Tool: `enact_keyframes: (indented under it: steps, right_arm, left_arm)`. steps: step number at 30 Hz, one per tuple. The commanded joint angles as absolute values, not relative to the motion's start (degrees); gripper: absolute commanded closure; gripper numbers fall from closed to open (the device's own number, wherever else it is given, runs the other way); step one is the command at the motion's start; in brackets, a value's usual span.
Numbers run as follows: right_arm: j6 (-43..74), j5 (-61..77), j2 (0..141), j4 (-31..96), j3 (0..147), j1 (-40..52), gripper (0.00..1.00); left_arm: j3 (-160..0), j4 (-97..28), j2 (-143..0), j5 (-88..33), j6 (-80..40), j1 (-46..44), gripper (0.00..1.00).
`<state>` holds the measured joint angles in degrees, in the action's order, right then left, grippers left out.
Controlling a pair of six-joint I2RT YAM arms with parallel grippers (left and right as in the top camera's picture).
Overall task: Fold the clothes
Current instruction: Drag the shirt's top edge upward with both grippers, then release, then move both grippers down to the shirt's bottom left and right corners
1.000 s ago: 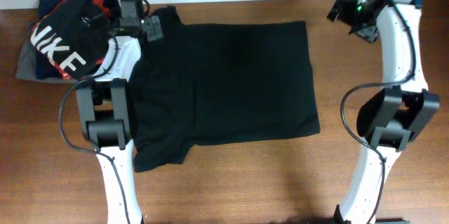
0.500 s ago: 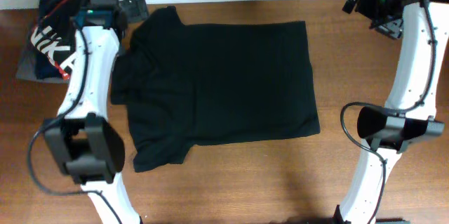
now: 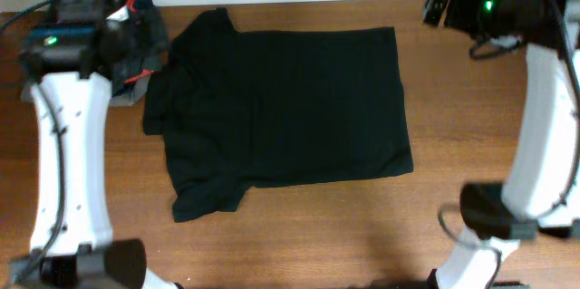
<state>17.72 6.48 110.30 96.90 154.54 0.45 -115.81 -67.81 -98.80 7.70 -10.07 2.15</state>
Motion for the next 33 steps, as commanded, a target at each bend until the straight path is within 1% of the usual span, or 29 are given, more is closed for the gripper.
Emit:
enact_keyframes:
  steps: [1,5,7,9,11,13,14,15,16,18,19,20,21,25,26,30,33]
  right_arm:
    - [16.9,4.2,103.4,97.3,143.9,2.0,0.01]
    - [16.9,3.8,96.4,97.3,128.1,3.8,0.01]
    - [16.9,3.8,94.3,97.3,121.3,4.1,0.01]
    - [16.9,4.3,93.6,96.8,113.3,4.2,0.01]
    - [16.8,4.3,93.8,94.9,107.2,4.3,0.00]
    - [16.7,4.3,93.9,91.5,101.5,4.3,0.11]
    - [16.7,4.3,93.9,88.9,97.9,4.4,0.23]
    - [16.7,4.3,93.9,86.7,95.1,4.5,0.43]
    - [16.7,4.5,94.0,84.0,91.9,4.5,0.60]
    - [16.7,5.6,94.0,79.3,86.3,4.5,0.76]
    - [16.7,6.5,94.0,77.3,83.9,4.5,0.83]
    - [16.7,7.8,94.0,74.9,81.2,4.5,0.89]
    - [16.8,8.7,94.0,72.6,78.5,4.5,0.91]
    - [17.3,10.6,94.1,64.9,70.7,4.5,0.93]
    - [18.3,10.5,94.1,63.1,68.9,4.5,0.96]
    - [20.8,10.6,94.1,57.0,63.6,4.5,0.96]
    - [21.5,11.0,94.1,53.9,61.5,4.5,0.96]
  left_arm:
    - [-115.4,-72.5,-95.4,8.4,-9.4,3.6,0.01]
    - [-115.4,-79.0,-94.8,7.7,-11.7,3.5,0.01]
    - [-114.8,-81.3,-94.9,4.4,-14.4,3.2,0.01]
    - [-112.7,-82.8,-94.9,-1.1,-14.5,3.1,0.01]
    - [-110.1,-84.0,-94.9,-1.8,-14.5,2.8,0.03]
    - [-107.3,-84.7,-94.9,-1.9,-14.6,2.7,0.11]
    - [-105.4,-84.6,-94.9,-2.5,-14.6,2.7,0.22]
    - [-103.7,-84.5,-94.9,-3.5,-14.6,2.7,0.31]
    - [-102.0,-84.4,-94.9,-4.9,-14.6,2.7,0.48]
    - [-98.4,-84.3,-94.9,-7.2,-14.5,2.7,0.84]
    - [-96.3,-84.3,-94.9,-7.8,-14.5,2.7,0.98]
    - [-94.0,-84.1,-94.9,-7.7,-14.5,2.7,0.99]
    - [-91.9,-83.5,-94.9,-7.7,-14.5,2.7,0.99]
    - [-81.9,-78.6,-94.9,-7.7,-14.5,2.7,0.99]
    - [-79.3,-76.7,-94.9,-7.7,-14.5,2.8,0.99]
    - [-71.2,-67.6,-94.9,-7.6,-14.5,2.8,0.99]
    - [-67.3,-63.5,-94.9,-7.7,-14.6,2.8,0.99]
